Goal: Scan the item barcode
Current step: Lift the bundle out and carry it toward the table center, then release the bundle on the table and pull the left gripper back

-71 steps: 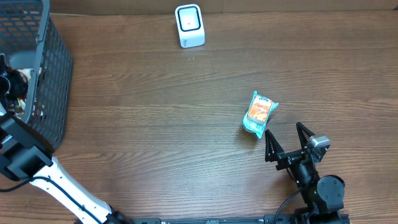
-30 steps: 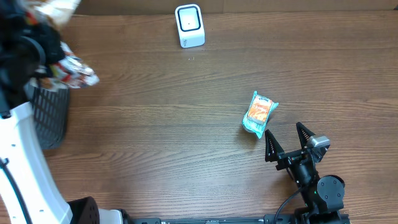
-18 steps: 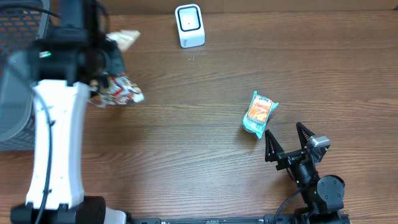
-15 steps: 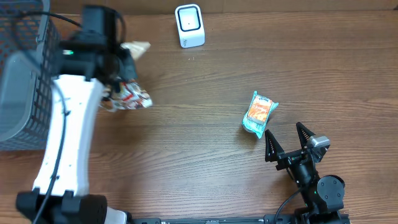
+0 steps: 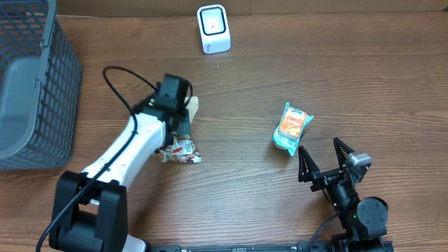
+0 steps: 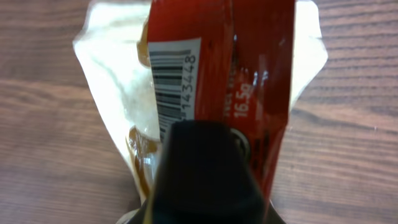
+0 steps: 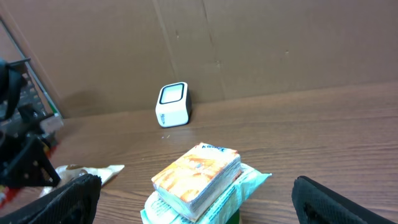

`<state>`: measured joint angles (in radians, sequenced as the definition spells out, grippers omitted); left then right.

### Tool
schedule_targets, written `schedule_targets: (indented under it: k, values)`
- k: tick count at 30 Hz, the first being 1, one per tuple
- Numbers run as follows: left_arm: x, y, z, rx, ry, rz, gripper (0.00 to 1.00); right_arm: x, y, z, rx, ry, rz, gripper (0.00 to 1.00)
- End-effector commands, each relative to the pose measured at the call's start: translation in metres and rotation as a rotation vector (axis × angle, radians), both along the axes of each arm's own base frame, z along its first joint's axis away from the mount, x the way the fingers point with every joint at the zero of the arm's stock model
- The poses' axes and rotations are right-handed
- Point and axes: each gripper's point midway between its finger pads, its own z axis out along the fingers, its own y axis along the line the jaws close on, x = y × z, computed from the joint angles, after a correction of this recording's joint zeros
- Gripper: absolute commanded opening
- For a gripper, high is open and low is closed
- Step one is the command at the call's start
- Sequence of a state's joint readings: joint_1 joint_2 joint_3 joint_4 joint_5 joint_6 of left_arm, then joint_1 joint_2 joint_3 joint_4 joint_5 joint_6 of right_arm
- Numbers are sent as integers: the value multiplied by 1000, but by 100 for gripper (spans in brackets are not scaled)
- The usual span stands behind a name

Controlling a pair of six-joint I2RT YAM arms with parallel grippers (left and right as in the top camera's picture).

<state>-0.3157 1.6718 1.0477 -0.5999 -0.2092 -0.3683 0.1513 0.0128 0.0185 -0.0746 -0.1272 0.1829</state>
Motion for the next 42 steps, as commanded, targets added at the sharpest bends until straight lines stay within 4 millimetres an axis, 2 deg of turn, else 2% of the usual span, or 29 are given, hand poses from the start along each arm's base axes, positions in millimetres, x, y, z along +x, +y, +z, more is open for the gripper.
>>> schedule_targets:
  k: [1, 7, 10, 14, 19, 21, 23, 26, 31, 42]
  values:
    - [-6, 3, -11, 49, -26, 13, 4, 0, 0, -2, 0, -1, 3, 100]
    - [-10, 2, -20, 47, -35, 8, 5, 0, 0, -2, 1, -1, 3, 100]
    - [-9, 3, -20, 46, -39, 11, 19, 0, 0, -2, 0, -1, 3, 100]
    - [-7, 1, -20, 37, -43, 9, 32, 0, 0, -2, 1, -1, 3, 100]
    - [-7, 1, -19, 36, -45, 9, 40, 0, 0, -2, 0, -1, 3, 100]
    - [-6, 1, -19, 35, -49, 9, 47, 0, 0, -2, 0, -1, 3, 100]
    - [-4, 0, -18, 32, -58, 9, 50, 0, 0, -2, 0, -1, 3, 100]
    - [3, -3, -10, 23, -79, 9, 56, 0, 0, -2, 1, -1, 3, 100]
    - [17, -16, 13, -35, -112, -8, 59, 0, 0, -2, 1, -1, 3, 100]
    - [27, -18, 48, -67, -98, 30, 58, 0, 0, -2, 1, -1, 3, 100]
